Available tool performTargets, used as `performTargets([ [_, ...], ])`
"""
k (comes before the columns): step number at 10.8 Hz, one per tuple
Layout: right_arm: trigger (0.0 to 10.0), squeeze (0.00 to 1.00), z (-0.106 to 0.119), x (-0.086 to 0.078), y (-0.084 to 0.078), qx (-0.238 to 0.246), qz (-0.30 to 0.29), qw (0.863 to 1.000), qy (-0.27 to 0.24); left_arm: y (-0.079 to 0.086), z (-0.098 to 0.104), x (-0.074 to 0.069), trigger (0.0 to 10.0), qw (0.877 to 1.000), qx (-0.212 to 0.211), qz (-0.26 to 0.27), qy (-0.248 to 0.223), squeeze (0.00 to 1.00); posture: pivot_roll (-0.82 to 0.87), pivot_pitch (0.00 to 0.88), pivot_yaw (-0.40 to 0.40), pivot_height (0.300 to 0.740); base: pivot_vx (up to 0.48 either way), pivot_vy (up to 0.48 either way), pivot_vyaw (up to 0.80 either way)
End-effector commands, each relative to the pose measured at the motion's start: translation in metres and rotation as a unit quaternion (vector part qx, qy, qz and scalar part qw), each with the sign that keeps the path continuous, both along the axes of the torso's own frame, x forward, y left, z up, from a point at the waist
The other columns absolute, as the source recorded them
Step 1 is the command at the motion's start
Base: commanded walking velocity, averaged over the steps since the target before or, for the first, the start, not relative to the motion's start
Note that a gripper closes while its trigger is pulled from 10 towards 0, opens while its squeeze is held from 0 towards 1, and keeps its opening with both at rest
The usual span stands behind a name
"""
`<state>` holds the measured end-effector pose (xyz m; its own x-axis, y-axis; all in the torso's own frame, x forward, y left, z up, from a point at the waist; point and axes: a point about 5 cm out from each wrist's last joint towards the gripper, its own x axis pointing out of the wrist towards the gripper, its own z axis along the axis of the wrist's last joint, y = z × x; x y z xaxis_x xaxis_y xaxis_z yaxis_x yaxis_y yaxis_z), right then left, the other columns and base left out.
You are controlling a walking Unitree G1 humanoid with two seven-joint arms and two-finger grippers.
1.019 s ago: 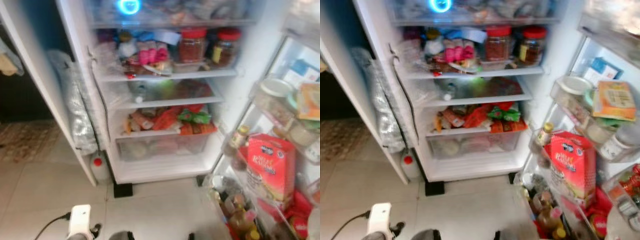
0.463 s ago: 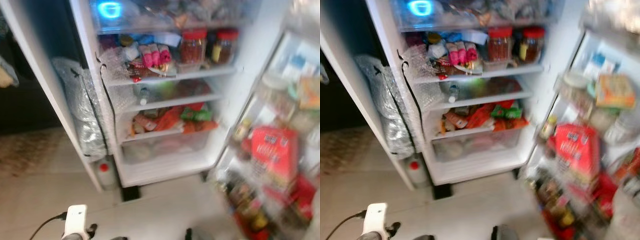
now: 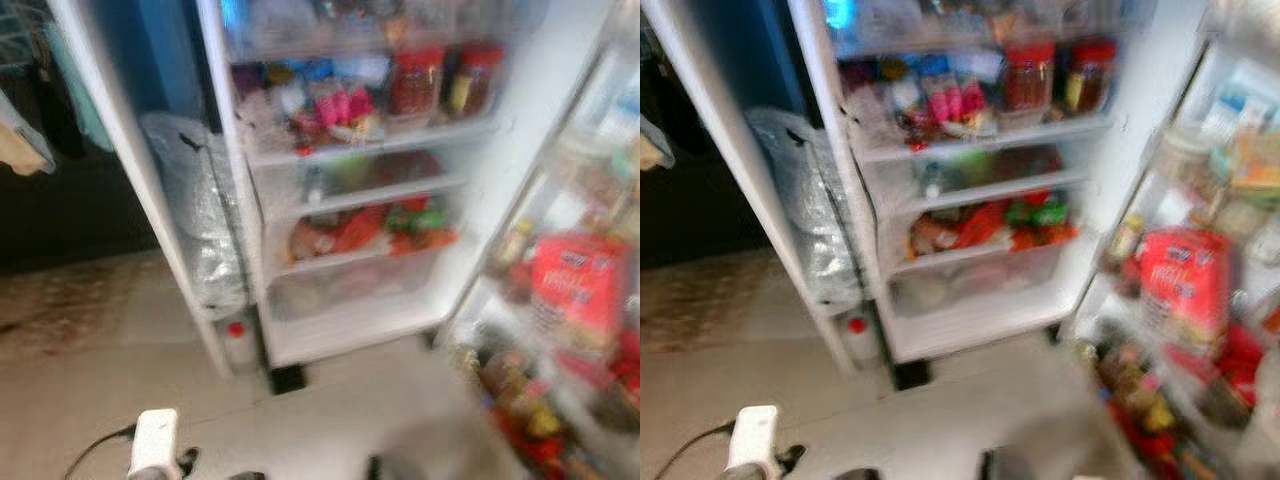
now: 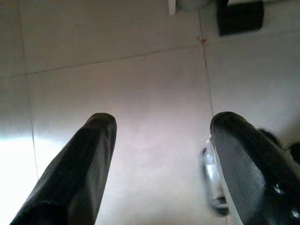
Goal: Restocking fridge
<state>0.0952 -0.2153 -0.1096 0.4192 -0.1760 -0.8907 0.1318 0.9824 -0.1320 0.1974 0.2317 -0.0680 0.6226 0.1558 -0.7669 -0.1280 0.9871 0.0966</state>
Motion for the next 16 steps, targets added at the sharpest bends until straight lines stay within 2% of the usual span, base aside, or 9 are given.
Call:
performTargets([
  [1,10.0,0.00,-0.0007,0.0034,0.0085,0.013,0.006,1.000,-0.003,0.0045,0.0004,-0.0014,10.0,1.000,0.008,-0.004,0.004,0.00,-0.14,0.000,0.009,0.702,0.000,0.337,0.00],
  [4,10.0,0.00,-0.0008,0.0036,0.0086,0.016,0.003,1.000,-0.003,0.0043,0.0009,-0.0003,10.0,1.000,0.008,-0.007,0.003,0.00,-0.13,0.000,0.011,0.740,0.000,0.201,0.00],
  [11,10.0,0.00,-0.0006,0.0043,0.0086,0.018,-0.009,1.000,-0.005,0.0047,0.0013,0.0003,10.0,1.000,0.005,-0.011,0.005,0.00,-0.14,0.000,0.012,0.740,0.000,0.000,0.00],
  [16,10.0,0.00,-0.0008,0.0041,0.0094,0.019,-0.021,1.000,-0.007,0.0059,0.0018,0.0008,10.0,1.000,0.004,-0.015,0.006,0.00,-0.13,0.000,0.022,0.740,0.000,0.331,0.00],
])
